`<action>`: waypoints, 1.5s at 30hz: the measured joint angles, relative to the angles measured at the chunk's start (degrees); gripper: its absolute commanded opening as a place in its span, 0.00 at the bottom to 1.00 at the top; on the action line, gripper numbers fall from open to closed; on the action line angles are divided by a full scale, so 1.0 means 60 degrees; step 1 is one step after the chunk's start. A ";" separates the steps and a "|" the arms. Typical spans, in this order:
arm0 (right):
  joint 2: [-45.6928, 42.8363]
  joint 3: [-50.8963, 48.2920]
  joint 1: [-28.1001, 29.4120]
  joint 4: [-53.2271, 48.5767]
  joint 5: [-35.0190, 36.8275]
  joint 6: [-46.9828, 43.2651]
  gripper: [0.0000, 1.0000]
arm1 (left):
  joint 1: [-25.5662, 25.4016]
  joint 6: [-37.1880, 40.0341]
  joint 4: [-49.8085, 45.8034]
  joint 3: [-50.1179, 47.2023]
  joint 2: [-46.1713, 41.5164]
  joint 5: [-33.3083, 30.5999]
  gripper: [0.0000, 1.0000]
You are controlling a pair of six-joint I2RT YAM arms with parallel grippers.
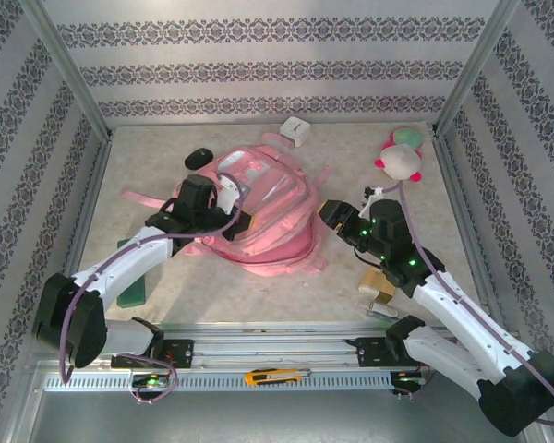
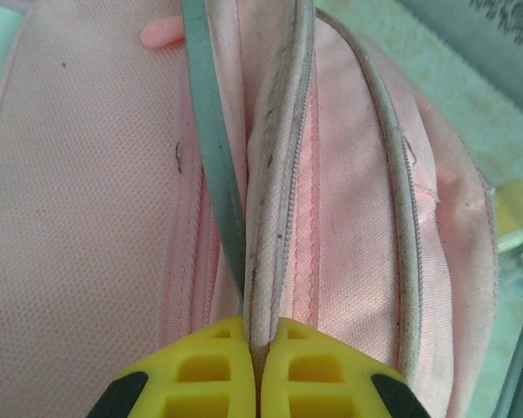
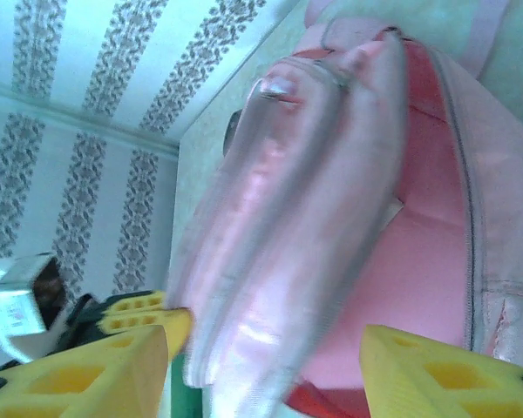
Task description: Pack the student bag
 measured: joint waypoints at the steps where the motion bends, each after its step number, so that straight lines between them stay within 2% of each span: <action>1: 0.0117 0.0244 0.0029 -0.0244 -0.0036 -0.0372 0.61 | -0.0157 0.0117 0.0029 -0.0109 0.0109 -0.0153 0.00; 7: 0.0841 0.0809 0.0565 -0.0965 -0.0189 -0.2703 0.61 | -0.0962 0.0761 0.0084 -0.0331 0.1286 -0.0951 0.04; 10: 0.1151 0.0914 0.0729 -0.1166 -0.0313 -0.3847 0.60 | -0.1115 0.0889 0.0091 -0.0331 0.1679 -0.1118 0.10; 11: 0.1242 0.0976 0.0772 -0.1231 -0.0335 -0.4207 0.60 | -0.1115 0.0892 0.0098 -0.0331 0.1741 -0.1140 0.16; 13: 0.1359 0.1086 0.0794 -0.1304 -0.0393 -0.4947 0.60 | -0.1118 0.0860 0.0124 -0.0331 0.1749 -0.1158 0.33; 14: 0.1395 0.1147 0.0834 -0.1362 -0.0412 -0.5370 0.61 | -0.1115 0.0838 0.0142 -0.0328 0.1727 -0.1173 0.43; 15: 0.1410 0.1184 0.0860 -0.1384 -0.0470 -0.5810 0.62 | -0.1111 0.0747 0.0131 -0.0317 0.1687 -0.1206 0.58; 16: 0.1406 0.1202 0.0900 -0.1395 -0.0546 -0.6266 0.63 | -0.1082 0.0623 0.0095 -0.0291 0.1621 -0.1231 0.64; 18: 0.1402 0.1249 0.1089 -0.1461 -0.0856 -0.7457 0.67 | -0.0845 0.0248 -0.0029 -0.0142 0.1384 -0.1093 0.69; 21: 0.1388 0.1373 0.1541 -0.1665 -0.1257 -0.9475 0.68 | 0.0033 -0.0616 -0.0036 0.0124 0.0685 -0.0776 0.70; 25: 0.1832 0.1960 0.2455 -0.2437 -0.1231 -1.2484 0.67 | 0.1231 -0.1661 0.0036 0.0146 -0.0506 -0.0725 0.73; 29: 0.3432 0.2750 0.3435 -0.2932 -0.0546 -1.5103 0.67 | 0.2014 -0.2422 0.0076 -0.0211 -0.1417 -0.0729 0.73; 32: 0.4827 0.2983 0.3872 -0.3085 0.0033 -1.6498 0.67 | 0.2422 -0.2830 0.0040 -0.0736 -0.1657 -0.0725 0.72; 36: 0.6135 0.3031 0.3952 -0.3034 0.0302 -1.7558 0.66 | 0.2641 -0.3238 -0.0109 -0.1486 -0.1770 -0.0725 0.72; 40: 0.6838 0.3031 0.3952 -0.2834 0.0554 -1.8192 0.64 | 0.2656 -0.3508 -0.0197 -0.1869 -0.2033 -0.0721 0.72; 45: 0.7461 0.3024 0.3956 -0.2437 0.1166 -1.8648 0.67 | 0.2656 -0.3690 -0.0135 -0.1956 -0.2138 -0.0637 0.72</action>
